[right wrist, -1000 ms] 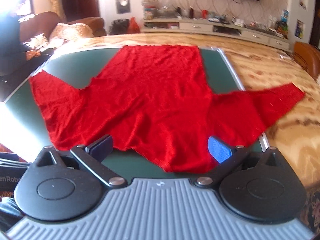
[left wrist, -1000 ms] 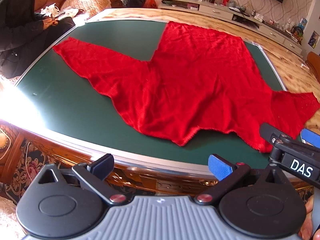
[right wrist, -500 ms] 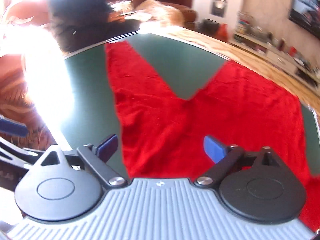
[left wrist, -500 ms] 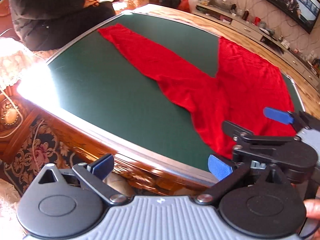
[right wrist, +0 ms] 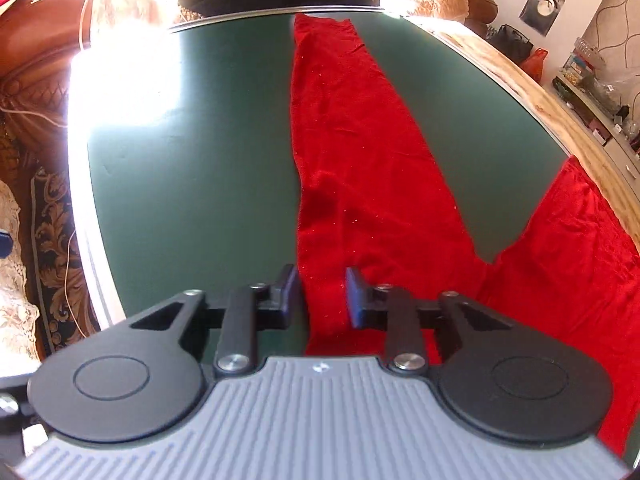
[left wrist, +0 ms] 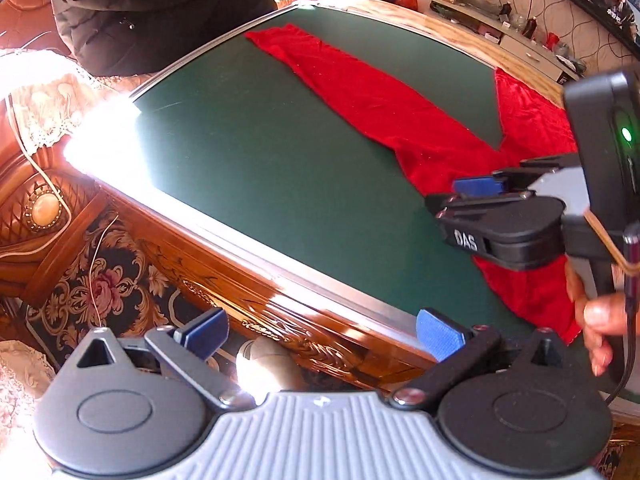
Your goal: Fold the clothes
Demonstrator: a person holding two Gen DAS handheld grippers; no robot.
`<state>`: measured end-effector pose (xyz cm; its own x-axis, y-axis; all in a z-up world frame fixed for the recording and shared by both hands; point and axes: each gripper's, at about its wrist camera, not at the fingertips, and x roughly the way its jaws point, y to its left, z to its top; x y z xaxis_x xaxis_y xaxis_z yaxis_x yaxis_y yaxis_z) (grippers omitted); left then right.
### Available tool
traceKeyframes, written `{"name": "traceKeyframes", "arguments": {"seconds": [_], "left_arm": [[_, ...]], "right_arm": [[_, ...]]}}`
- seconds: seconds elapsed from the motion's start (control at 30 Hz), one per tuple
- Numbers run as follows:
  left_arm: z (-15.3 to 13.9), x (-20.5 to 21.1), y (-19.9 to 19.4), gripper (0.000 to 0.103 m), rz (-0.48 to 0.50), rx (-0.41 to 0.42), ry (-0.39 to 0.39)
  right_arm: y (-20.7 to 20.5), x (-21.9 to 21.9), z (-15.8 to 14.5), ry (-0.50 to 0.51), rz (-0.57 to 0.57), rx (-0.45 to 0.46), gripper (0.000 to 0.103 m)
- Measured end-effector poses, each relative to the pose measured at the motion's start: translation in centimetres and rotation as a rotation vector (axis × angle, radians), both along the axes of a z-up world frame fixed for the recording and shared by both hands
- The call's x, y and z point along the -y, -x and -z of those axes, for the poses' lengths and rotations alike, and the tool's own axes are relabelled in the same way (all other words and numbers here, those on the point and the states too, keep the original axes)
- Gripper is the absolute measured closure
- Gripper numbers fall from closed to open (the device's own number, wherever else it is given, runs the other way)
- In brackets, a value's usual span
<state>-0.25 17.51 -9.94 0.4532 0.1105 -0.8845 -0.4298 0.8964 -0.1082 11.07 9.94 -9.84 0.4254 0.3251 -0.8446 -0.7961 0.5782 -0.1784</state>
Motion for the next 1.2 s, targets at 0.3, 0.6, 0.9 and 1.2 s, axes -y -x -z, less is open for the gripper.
{"name": "traceKeyframes", "arguments": {"seconds": [0.3, 0.6, 0.9, 1.2], "left_arm": [[1.2, 3.2, -4.2, 0.0, 0.148, 0.039, 0.075], [1.4, 9.6, -9.6, 0.007, 0.363, 0.099, 0.099], [1.7, 13.9, -12.2, 0.083, 0.456, 0.101, 0.097], [-2.7, 21.1, -12.4, 0.098, 0.689, 0.221, -0.031]], "right_arm": [[-2.6, 4.0, -3.3, -0.119, 0.11, -0.092, 0.101], [-5.3, 11.0, -9.1, -0.287, 0.241, -0.161, 0.101], [-8.6, 19.5, -9.7, -0.417, 0.421, -0.154, 0.101], [-9.6, 32.7, -9.9, -0.593, 0.636, -0.108, 0.101]]}}
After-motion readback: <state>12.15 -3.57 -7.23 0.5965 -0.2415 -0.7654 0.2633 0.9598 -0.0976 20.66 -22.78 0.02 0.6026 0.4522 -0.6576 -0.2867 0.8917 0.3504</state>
